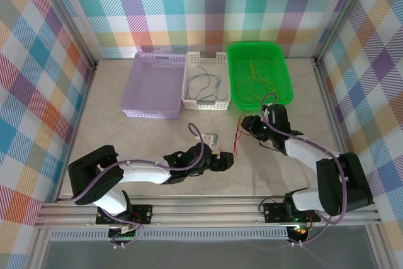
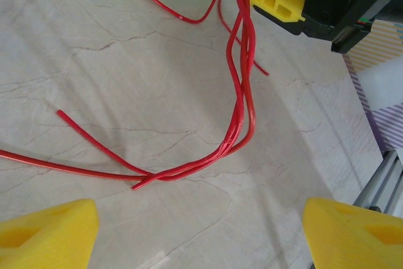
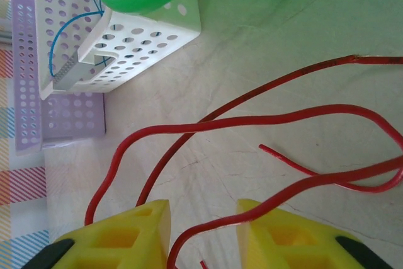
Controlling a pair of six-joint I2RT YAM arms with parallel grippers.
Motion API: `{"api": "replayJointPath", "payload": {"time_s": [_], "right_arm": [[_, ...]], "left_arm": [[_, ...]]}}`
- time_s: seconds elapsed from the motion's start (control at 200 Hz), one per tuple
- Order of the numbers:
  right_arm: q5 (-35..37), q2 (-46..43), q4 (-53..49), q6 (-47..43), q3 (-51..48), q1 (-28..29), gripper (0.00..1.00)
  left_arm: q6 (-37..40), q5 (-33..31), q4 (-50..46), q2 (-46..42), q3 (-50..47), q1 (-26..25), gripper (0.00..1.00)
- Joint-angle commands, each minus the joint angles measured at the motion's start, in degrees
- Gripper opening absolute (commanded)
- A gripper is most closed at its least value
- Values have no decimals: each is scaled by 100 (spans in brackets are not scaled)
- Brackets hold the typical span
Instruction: Untangle the cables
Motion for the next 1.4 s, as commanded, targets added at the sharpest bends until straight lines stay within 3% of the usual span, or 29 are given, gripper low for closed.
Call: {"api": "replayJointPath", "payload": {"time_s": [0.0,0.465,0.625,0.95,1.265,1.395], "right_arm": [[-232,163,494,120,49,-39,31],[-612,529,2021,512,-233,-32,31],[-823,856,2759,799,-328,-30,24],[-857,1142,3967,1079,-489,39,27],[-1033,1193,4163,1013,-487,66,0],[-1132,738,3703,804,-502,89,0]], "left_arm": [[-19,-173,277,-294,-161,-77,83],[-43,-210,546,-444,-462,-86,83],[-42,-205,595,-449,-492,-94,83],[-68,-227,714,-445,-615,-103,82],[-48,-236,754,-449,-609,-103,82],[-18,-272,746,-486,-617,-103,82]]}}
